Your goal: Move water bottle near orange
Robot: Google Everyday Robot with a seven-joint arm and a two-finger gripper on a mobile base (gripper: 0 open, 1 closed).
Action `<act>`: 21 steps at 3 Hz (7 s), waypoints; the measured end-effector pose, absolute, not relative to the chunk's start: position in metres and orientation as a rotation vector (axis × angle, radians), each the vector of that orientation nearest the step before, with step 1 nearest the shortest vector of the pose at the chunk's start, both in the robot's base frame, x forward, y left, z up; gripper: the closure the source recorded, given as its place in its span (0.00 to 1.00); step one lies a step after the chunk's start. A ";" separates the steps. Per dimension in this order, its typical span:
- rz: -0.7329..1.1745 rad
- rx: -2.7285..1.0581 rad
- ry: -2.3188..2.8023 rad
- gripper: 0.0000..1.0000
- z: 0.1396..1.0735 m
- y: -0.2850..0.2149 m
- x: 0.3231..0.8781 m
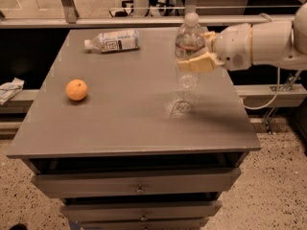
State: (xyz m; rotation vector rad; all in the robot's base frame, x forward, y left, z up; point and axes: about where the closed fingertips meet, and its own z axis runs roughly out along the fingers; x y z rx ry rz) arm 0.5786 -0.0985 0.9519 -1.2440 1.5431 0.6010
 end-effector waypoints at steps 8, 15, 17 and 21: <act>0.902 -1.250 1.457 1.00 0.916 0.116 0.636; 1.026 -1.225 1.459 0.00 0.909 0.102 0.615; 1.004 -1.272 1.417 0.00 0.927 0.090 0.610; 0.996 -1.341 1.310 0.93 0.948 0.121 0.628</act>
Offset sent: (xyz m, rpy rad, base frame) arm -0.0118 0.0313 -0.0217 0.0157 0.0348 0.0569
